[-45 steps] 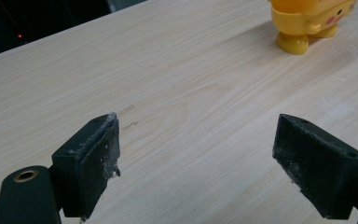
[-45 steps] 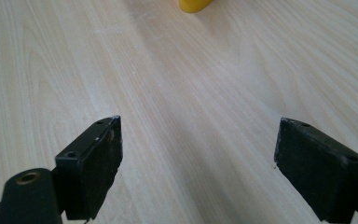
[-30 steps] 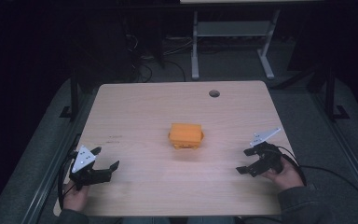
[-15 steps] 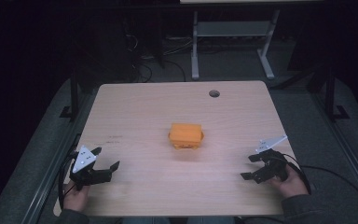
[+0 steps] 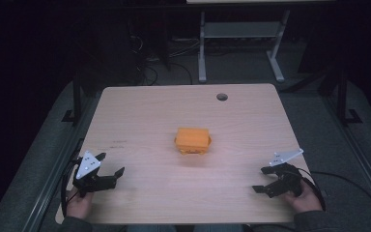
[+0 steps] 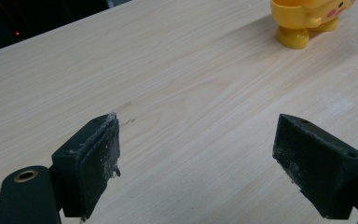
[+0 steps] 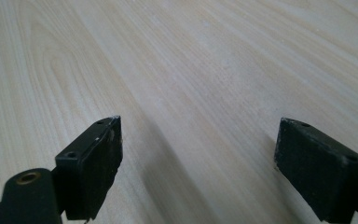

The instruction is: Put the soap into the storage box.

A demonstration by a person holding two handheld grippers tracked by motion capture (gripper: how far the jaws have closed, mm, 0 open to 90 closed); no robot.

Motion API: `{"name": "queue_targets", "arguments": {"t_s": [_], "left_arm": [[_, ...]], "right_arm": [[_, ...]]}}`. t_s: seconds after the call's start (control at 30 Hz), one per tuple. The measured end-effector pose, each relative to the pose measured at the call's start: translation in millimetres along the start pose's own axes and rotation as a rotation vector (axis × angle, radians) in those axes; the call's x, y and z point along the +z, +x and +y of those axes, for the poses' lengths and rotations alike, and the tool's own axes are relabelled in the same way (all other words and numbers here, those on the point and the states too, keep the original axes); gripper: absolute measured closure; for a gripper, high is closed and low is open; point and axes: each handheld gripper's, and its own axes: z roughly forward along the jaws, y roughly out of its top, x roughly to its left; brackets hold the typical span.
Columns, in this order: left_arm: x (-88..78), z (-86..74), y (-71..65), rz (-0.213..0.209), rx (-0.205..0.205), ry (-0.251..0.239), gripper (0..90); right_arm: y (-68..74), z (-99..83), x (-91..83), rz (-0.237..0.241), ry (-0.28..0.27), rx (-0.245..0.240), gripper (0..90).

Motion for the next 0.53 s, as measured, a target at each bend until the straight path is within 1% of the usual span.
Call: {"name": "queue_targets", "arguments": {"t_s": [0.07, 0.13, 0.2, 0.23, 0.27, 0.4, 0.47, 0.53], "left_arm": [[0.0, 0.0, 0.0, -0.001, 0.001, 0.002, 14.2], [0.4, 0.0, -0.3, -0.001, 0.001, 0.002, 14.2], [0.5, 0.1, -0.4, -0.002, 0.003, 0.004, 14.2], [0.5, 0.1, -0.4, -0.002, 0.003, 0.004, 14.2], [0.5, 0.1, -0.4, -0.001, 0.004, 0.005, 14.2], [0.1, 0.0, -0.6, 0.0, 0.003, 0.001, 14.2], [0.5, 0.2, -1.1, -0.002, 0.007, 0.003, 14.2], [0.7, 0.3, -1.4, -0.003, 0.008, 0.001, 14.2]], "right_arm": [[1.5, -2.3, -0.3, 0.0, -0.01, -0.005, 14.7], [2.8, -3.2, -0.4, -0.002, -0.007, -0.004, 14.7], [5.3, -4.6, -1.2, -0.014, -0.011, -0.02, 14.7], [5.3, -4.6, -1.2, -0.014, -0.011, -0.02, 14.7], [6.9, -4.7, -2.4, -0.017, -0.016, -0.009, 14.7], [11.4, -7.1, -6.1, -0.027, -0.047, -0.02, 14.2], [14.6, -11.3, -8.4, -0.046, -0.055, 0.002, 14.2], [15.2, -12.4, -9.1, -0.048, -0.06, 0.002, 14.2]]}}
